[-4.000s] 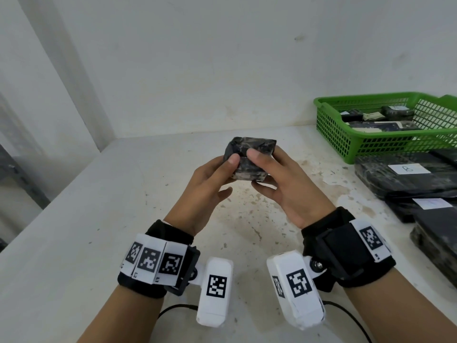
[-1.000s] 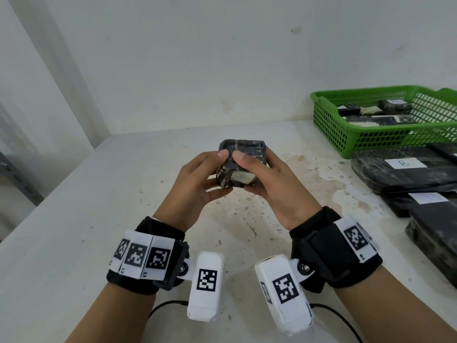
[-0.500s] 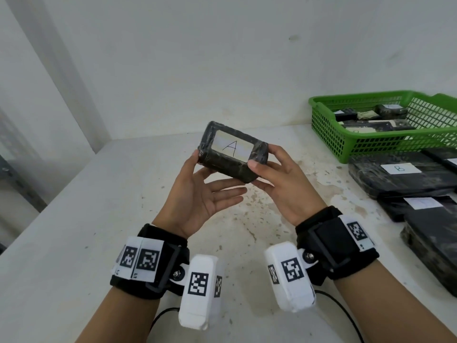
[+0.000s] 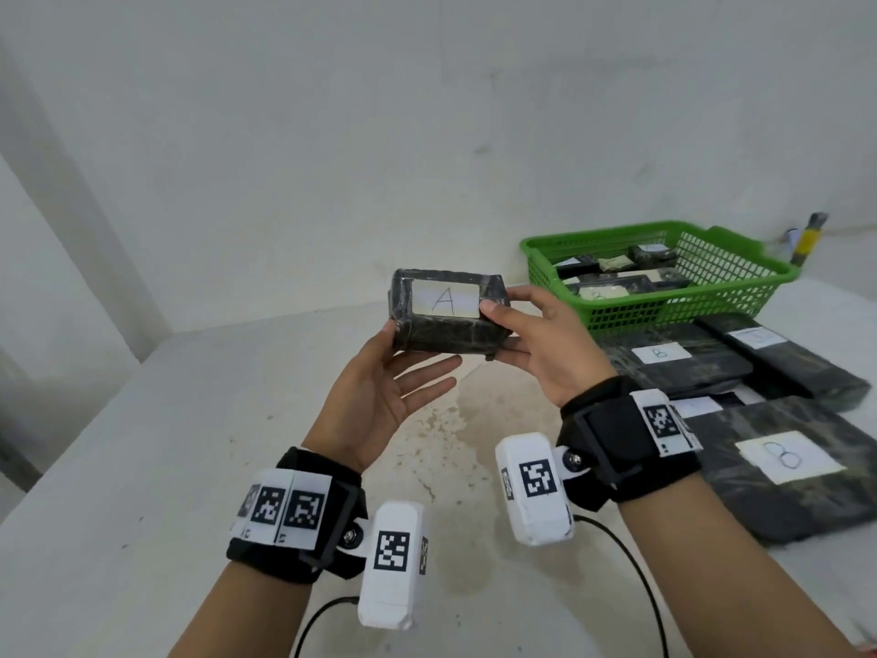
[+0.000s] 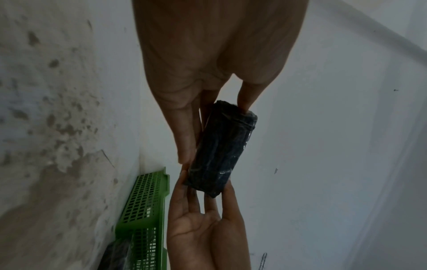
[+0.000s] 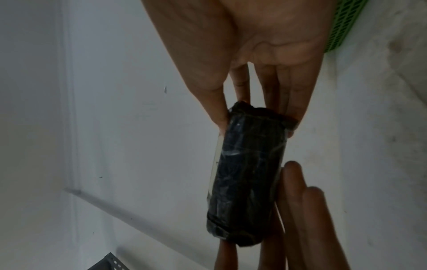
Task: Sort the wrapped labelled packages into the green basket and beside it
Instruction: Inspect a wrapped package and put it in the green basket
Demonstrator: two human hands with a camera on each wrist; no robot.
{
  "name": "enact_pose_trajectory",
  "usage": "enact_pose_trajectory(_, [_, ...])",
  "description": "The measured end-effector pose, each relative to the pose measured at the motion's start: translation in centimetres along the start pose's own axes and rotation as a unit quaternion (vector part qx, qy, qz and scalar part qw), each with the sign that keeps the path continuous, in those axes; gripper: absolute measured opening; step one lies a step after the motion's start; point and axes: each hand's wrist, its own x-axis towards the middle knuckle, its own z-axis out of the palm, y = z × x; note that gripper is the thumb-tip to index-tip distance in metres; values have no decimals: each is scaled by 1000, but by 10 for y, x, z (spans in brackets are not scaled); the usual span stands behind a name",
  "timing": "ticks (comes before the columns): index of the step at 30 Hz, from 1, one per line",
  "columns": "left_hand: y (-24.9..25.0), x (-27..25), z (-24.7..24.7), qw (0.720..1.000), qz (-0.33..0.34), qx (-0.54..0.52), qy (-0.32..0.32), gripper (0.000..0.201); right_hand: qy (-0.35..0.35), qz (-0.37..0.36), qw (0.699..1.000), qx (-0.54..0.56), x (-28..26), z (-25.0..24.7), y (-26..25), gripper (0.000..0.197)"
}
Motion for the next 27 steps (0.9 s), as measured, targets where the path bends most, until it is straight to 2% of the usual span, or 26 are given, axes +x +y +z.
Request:
enact_pose_trajectory(4, [-7,16,35,998,-43,16,-35,39,32,-12,999,-42,1,-42,-29,16])
enact_pose_trajectory(9, [-29,50,79,994,-87,22,-57,35,101,-15,988,-119,19,-124,-80,13])
enact_pose_trajectory(12, [-46,78,103,994,-94,28,-41,32,156,-7,974,-163,40,-176,-114,15])
enact_pose_trajectory(16, [-66,117,127,994,-78,79,13,22,215,34,952,-215,82,-224,-142,16])
enact_pose_trajectory(19, [-79,149,140,988,-82,123,46,25,251,60,930,-263,123,-252,-148,19])
enact_pose_trajectory(23, [-91,193,147,977,-98,166,90,54,293,84,886,-349,173,-279,-139,24])
enact_pose_trajectory(27, [-104,222,145,976,-103,166,96,60,272,118,832,-469,227,-312,-112,37])
